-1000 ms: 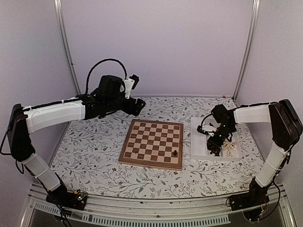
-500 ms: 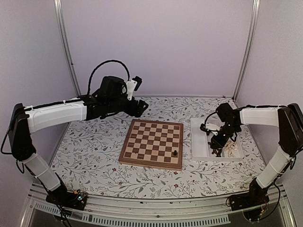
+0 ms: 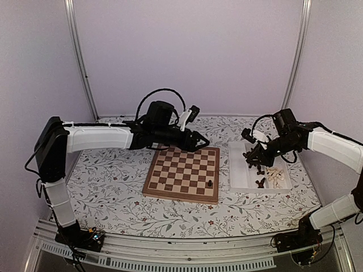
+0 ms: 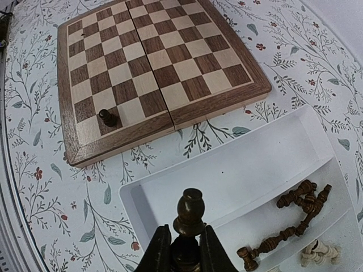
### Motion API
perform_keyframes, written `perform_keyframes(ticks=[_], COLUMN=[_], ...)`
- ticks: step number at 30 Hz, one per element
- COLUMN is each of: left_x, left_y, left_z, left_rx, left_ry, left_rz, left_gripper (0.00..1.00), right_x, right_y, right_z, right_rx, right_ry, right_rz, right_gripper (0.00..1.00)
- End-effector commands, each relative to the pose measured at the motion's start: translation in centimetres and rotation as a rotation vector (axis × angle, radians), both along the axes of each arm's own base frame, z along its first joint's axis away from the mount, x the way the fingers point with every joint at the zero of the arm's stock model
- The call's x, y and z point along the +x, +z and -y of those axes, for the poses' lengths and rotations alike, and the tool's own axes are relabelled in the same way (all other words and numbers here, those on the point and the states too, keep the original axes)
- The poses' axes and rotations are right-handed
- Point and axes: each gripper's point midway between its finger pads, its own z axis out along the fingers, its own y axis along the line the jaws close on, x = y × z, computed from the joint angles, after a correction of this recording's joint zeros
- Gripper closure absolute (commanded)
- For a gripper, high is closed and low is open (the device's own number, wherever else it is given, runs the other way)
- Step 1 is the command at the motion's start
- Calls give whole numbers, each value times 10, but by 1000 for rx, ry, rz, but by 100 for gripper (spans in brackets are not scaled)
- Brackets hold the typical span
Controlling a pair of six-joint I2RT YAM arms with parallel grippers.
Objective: Set up the chess pieces on the board
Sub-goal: Pick up the chess piece from the storage box.
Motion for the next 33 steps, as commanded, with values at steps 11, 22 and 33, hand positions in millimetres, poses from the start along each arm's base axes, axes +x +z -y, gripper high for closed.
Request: perform_keyframes(ticks=[11,22,33], left_x=[-23,-36,-39], left_y=[-10,-31,-42], left_z=[119,148,156], left_rx=[-167,-155,-163], left_ry=[-153,-208,-226], left_rz=[-131,-191,-236], left_gripper=[42,53,63], right_x=[-10,-10,-7], right_y=[0,1,6], right_z=[-20,-18,-14], right_rx=[63,49,36], right_ry=[108,98,73], right_rz=[24,60,88], right_gripper=[91,90,90])
